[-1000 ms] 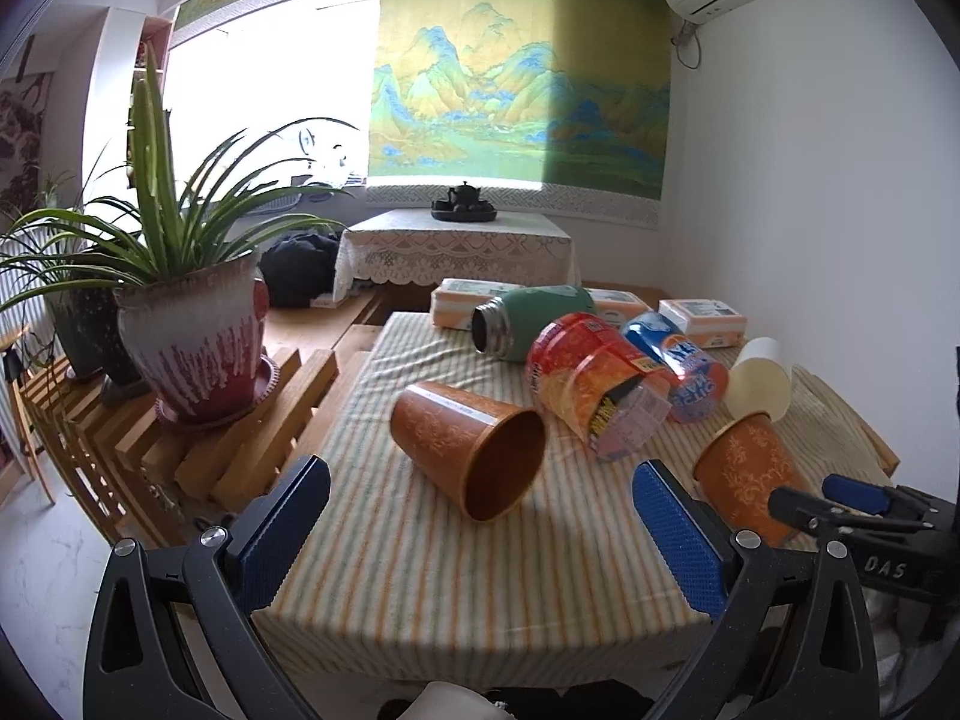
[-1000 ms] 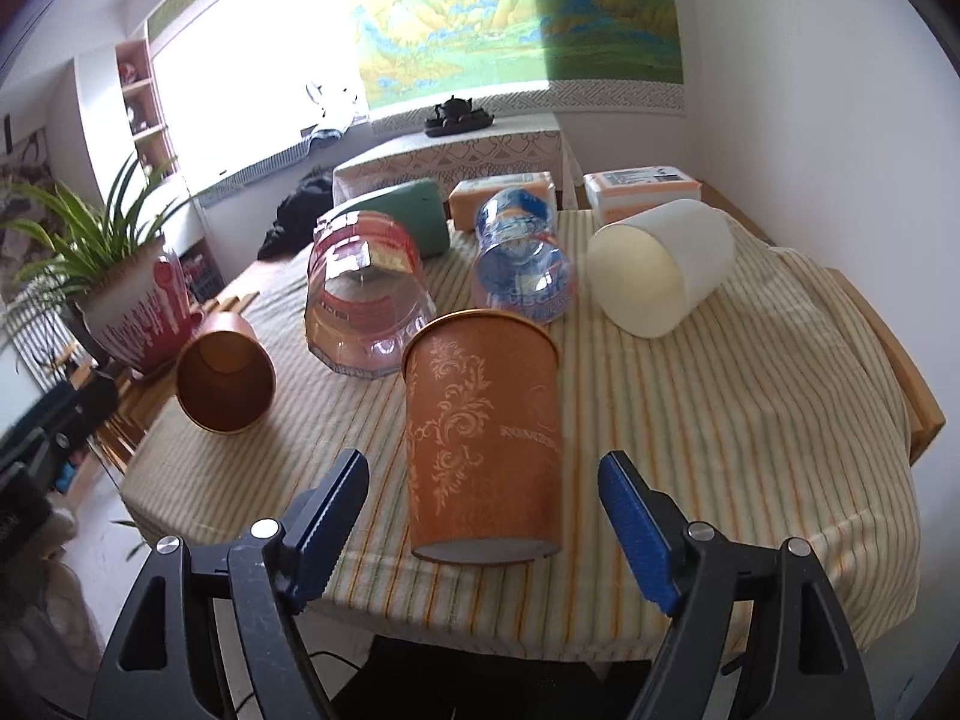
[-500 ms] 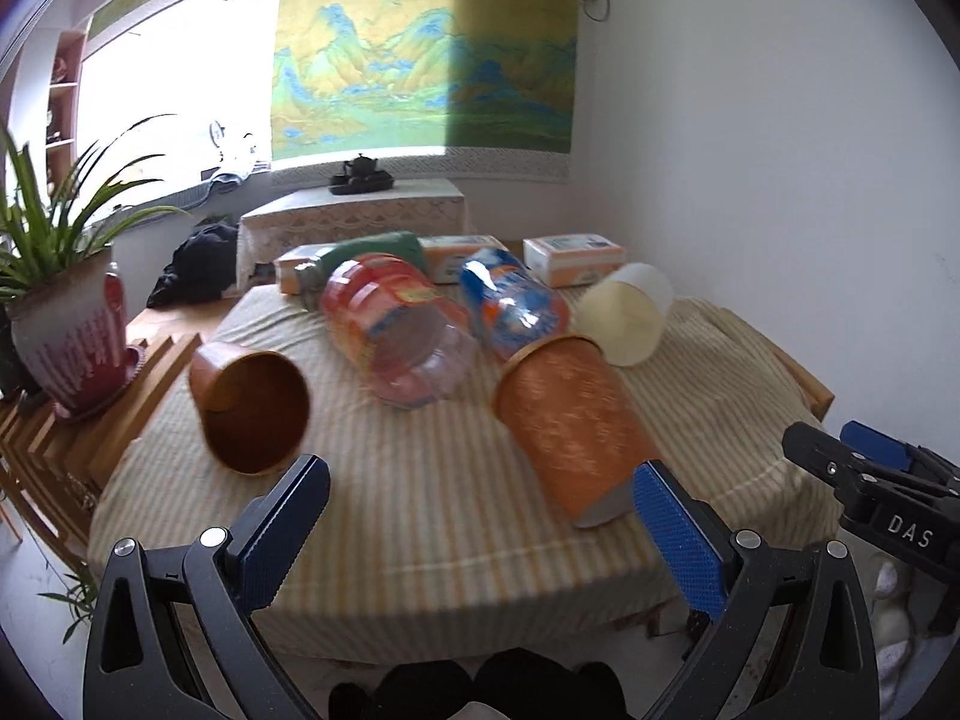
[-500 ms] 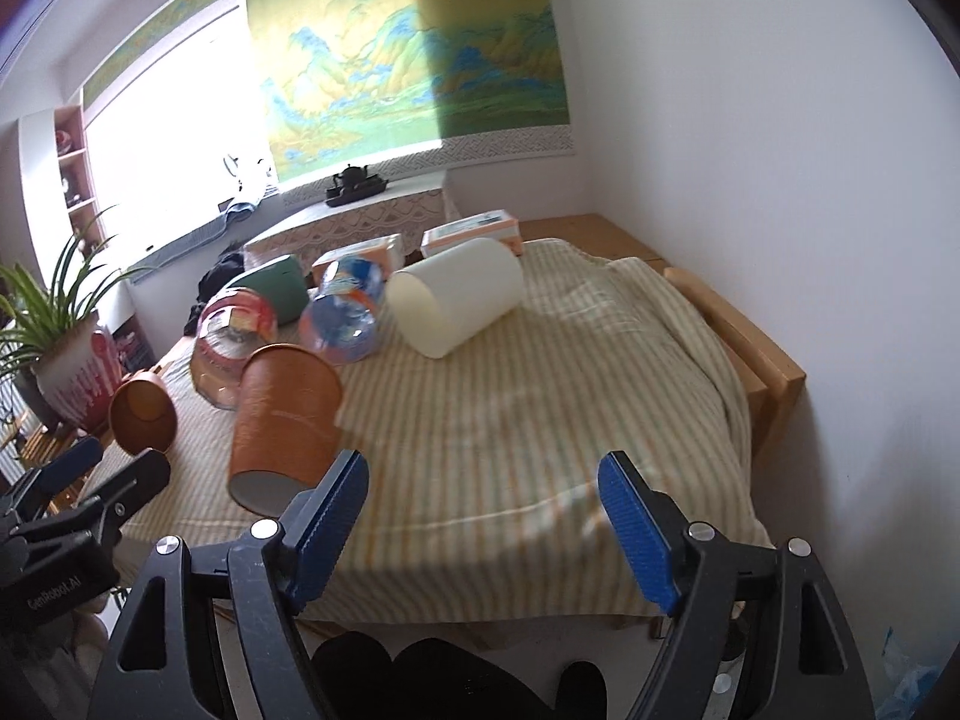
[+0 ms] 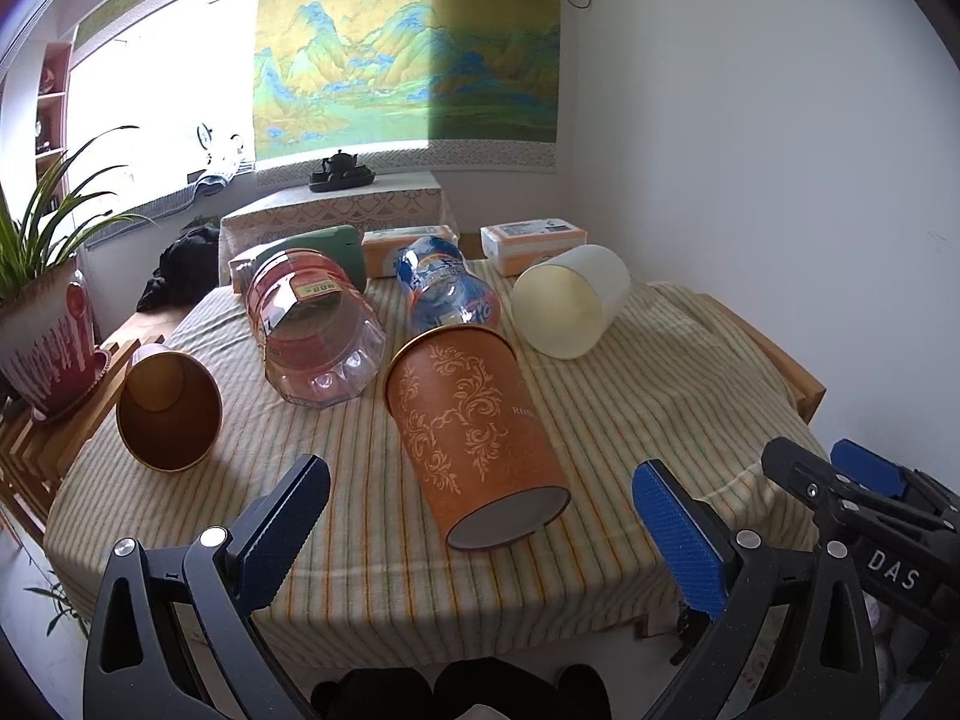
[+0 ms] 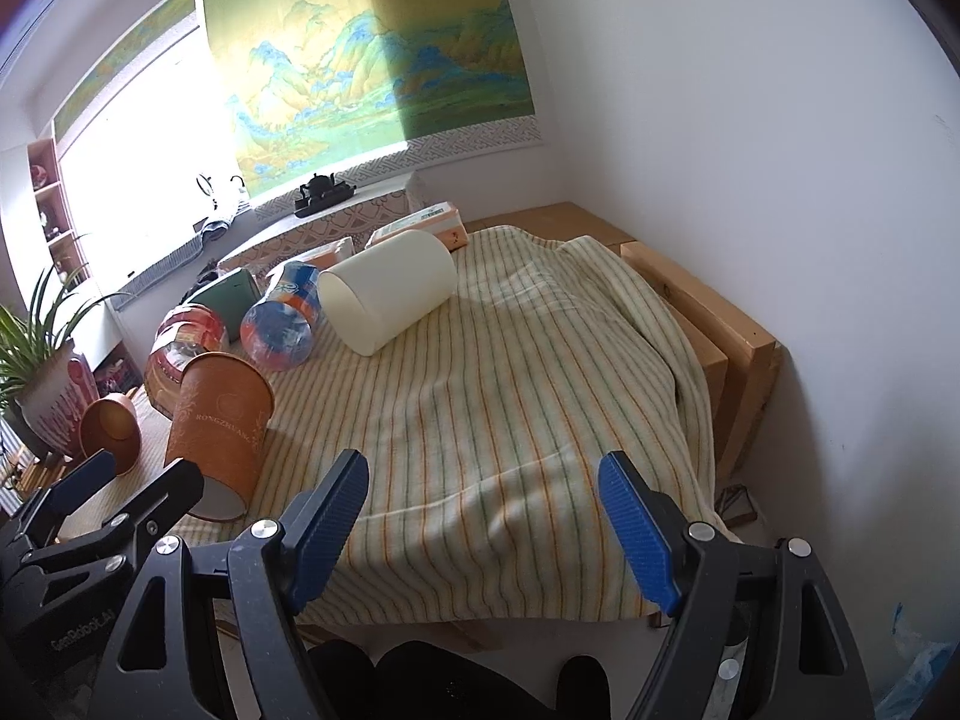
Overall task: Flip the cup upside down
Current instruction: 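Close the left gripper on the orange cup's body near its base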
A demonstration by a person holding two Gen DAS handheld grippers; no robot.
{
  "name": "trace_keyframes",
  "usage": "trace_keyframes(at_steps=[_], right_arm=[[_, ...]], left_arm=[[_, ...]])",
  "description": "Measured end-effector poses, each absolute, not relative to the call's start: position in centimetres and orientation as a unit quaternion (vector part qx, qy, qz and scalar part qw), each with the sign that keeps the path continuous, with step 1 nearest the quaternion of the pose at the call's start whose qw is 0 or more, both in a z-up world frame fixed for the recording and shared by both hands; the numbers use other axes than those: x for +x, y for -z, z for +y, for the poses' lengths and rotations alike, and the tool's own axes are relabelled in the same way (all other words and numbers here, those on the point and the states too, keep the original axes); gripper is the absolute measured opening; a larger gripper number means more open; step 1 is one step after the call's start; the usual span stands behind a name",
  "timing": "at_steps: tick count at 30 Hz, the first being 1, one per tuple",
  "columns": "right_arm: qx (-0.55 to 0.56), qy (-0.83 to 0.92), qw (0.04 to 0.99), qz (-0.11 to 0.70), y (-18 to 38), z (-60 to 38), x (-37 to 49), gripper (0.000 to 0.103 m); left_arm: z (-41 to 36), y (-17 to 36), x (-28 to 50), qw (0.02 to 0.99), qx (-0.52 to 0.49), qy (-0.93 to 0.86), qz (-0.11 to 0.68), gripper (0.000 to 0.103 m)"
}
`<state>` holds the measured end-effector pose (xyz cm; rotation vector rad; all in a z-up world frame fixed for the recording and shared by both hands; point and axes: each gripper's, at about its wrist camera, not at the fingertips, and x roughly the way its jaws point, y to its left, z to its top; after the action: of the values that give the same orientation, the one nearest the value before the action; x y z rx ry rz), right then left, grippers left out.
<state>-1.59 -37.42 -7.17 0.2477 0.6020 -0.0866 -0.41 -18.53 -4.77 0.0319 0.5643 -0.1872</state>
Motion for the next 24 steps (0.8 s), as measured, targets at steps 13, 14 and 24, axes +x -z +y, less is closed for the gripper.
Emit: trace_keyframes(at_steps=[13, 14, 24], right_arm=[[0.131, 0.047, 0.943, 0.301, 7.7, -38.1, -1.3, 0.076], [0.131, 0.047, 0.943, 0.301, 7.7, -38.1, -1.3, 0.076], [0.125, 0.054, 0.944, 0.300, 7.7, -38.0, -1.5, 0.076]], left_arm=[[-18.0, 5.9, 0.9, 0.953, 0.011, 0.086, 0.290, 0.097], [-18.0, 5.9, 1.0, 0.953, 0.010, 0.086, 0.291, 0.097], [-17.9, 6.4, 1.3, 0.952, 0.007, 0.087, 0.294, 0.097]])
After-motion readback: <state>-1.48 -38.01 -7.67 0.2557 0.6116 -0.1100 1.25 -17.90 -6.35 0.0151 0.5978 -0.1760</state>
